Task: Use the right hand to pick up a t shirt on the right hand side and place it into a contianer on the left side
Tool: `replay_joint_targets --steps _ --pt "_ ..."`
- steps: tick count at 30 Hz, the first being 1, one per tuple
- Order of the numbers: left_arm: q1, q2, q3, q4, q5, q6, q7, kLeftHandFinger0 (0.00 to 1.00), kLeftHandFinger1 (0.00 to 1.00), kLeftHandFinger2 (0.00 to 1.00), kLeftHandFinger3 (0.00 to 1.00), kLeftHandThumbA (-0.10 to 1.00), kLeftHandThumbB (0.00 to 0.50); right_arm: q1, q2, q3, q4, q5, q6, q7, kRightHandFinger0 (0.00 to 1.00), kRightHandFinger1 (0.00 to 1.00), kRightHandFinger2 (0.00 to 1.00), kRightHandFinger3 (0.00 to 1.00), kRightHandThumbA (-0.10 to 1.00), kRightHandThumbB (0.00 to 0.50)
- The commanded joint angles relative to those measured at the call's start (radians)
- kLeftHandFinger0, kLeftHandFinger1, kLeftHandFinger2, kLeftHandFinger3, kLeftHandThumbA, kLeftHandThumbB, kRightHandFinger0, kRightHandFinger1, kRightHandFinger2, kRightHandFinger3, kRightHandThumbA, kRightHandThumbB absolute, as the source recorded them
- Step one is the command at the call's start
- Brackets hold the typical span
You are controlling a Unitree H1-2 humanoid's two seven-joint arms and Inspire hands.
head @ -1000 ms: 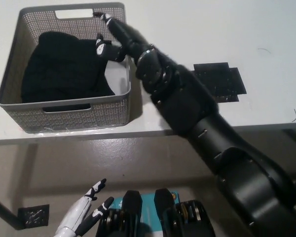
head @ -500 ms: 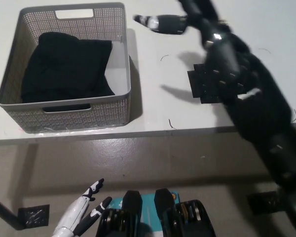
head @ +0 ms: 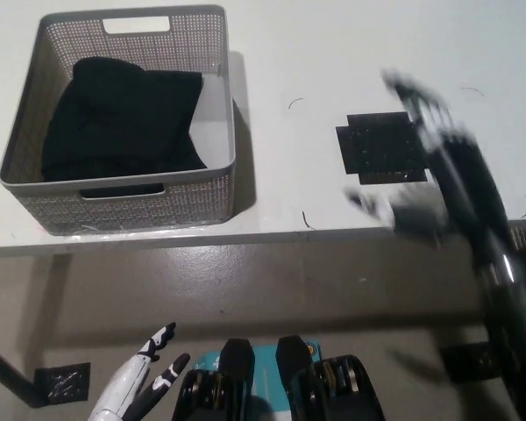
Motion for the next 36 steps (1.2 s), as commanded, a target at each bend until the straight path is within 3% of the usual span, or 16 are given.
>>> replay_joint_targets --steps 1,2,8,12,14,16,19,26,30,36 --pt "0.011 0.018 0.022 -0.004 -0.019 -0.05 0.033 0.92 0.93 1.0 1.0 1.0 0.338 0.236 -0.024 -0.074 -0.08 -0.027 -0.233 -0.176 1.0 1.0 1.0 1.0 1.0 0.369" --pt "0.01 0.017 0.024 -0.004 -0.015 -0.045 0.038 0.91 0.92 1.0 1.0 1.0 0.351 0.315 -0.022 -0.074 -0.021 -0.035 -0.302 -0.226 1.0 1.0 1.0 1.0 1.0 0.336" --pt "0.02 0.021 0.026 -0.01 -0.021 -0.037 0.028 0.93 0.95 1.0 1.0 1.0 0.385 0.492 -0.024 -0.059 0.178 -0.107 -0.391 -0.327 1.0 1.0 1.0 1.0 1.0 0.299" --pt "0.02 0.017 0.027 -0.005 -0.024 -0.048 0.033 0.93 0.93 1.0 1.0 1.0 0.376 0.533 -0.018 -0.061 0.329 -0.101 -0.455 -0.382 1.0 1.0 1.0 1.0 1.0 0.292" --pt "0.022 0.02 0.032 -0.01 -0.021 -0.042 0.037 0.94 0.93 1.0 1.0 1.0 0.396 0.524 -0.005 -0.063 0.409 -0.091 -0.486 -0.408 1.0 1.0 1.0 1.0 1.0 0.295" --pt "0.023 0.016 0.034 -0.014 -0.037 -0.03 0.022 0.97 0.96 1.0 1.0 1.0 0.388 0.513 -0.004 -0.062 0.469 -0.085 -0.494 -0.413 1.0 1.0 1.0 1.0 1.0 0.262" --pt "0.017 0.019 0.034 -0.016 -0.033 -0.034 0.023 0.93 0.93 1.0 1.0 1.0 0.381 0.488 0.005 -0.065 0.526 -0.064 -0.502 -0.414 1.0 1.0 1.0 1.0 1.0 0.278" --pt "0.005 0.023 0.042 -0.01 -0.029 -0.036 0.021 0.95 0.94 1.0 1.0 1.0 0.379 0.447 -0.005 -0.007 0.601 -0.071 -0.507 -0.482 1.0 1.0 1.0 1.0 0.91 0.231" --pt "0.008 0.022 0.049 0.002 -0.037 -0.058 0.022 0.94 0.93 1.0 1.0 1.0 0.363 0.444 -0.004 0.009 0.609 -0.078 -0.507 -0.491 1.0 1.0 1.0 1.0 0.97 0.276" --pt "0.012 0.024 0.053 0.007 -0.035 -0.064 0.021 0.92 0.92 1.0 1.0 1.0 0.357 0.436 -0.008 0.018 0.618 -0.079 -0.507 -0.483 1.0 1.0 1.0 1.0 0.91 0.247"
